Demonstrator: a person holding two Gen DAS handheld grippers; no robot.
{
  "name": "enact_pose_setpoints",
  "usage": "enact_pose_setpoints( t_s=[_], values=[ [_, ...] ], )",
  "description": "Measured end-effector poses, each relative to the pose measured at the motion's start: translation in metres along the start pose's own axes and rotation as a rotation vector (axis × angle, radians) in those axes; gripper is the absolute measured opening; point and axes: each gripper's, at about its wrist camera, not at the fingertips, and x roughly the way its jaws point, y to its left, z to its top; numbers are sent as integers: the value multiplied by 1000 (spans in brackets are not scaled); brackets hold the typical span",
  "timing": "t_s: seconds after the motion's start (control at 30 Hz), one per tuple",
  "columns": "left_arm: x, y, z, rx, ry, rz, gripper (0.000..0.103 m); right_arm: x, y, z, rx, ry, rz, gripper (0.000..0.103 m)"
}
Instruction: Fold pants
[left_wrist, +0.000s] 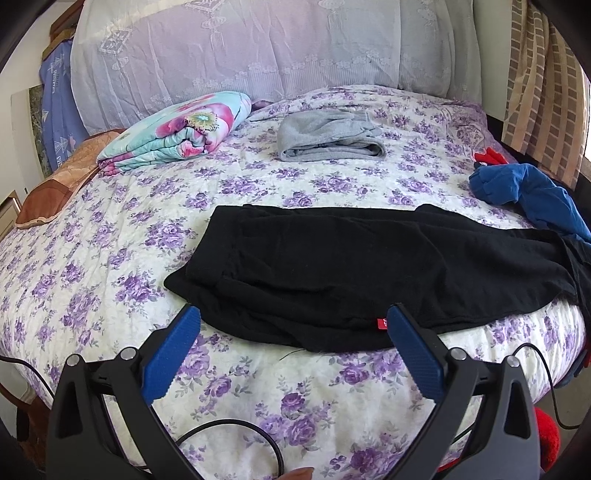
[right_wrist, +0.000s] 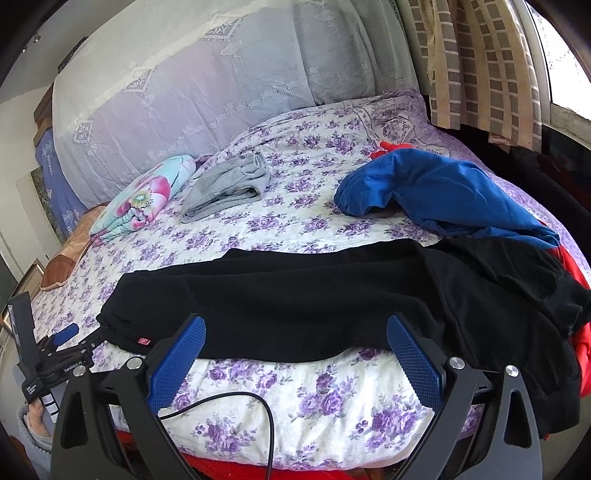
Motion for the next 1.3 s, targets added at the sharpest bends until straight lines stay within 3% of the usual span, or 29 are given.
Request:
enact_pose_setpoints(
  t_s=[0.67, 0.9, 1.03, 1.07, 1.17, 1.3],
  values=[
    [25, -1, 14, 3, 33, 14, 99, 40, -2, 4, 5, 78, -8, 99],
    [45, 7, 9, -13, 81, 14, 99, 60, -12, -5, 37, 133, -13, 99],
    [74, 33, -8, -85, 185, -30, 99, 76, -25, -22, 63, 200, 1, 99],
    [81, 42, -14, -120, 211, -81, 99, 79, -30, -26, 79, 207, 10, 99],
    [86, 57, -18, -200, 218, -175, 99, 82, -43, -34, 144, 182, 68, 99],
    [95, 61, -13, -242, 212, -204, 99, 86, -61, -39, 264, 126, 141, 99]
  ],
)
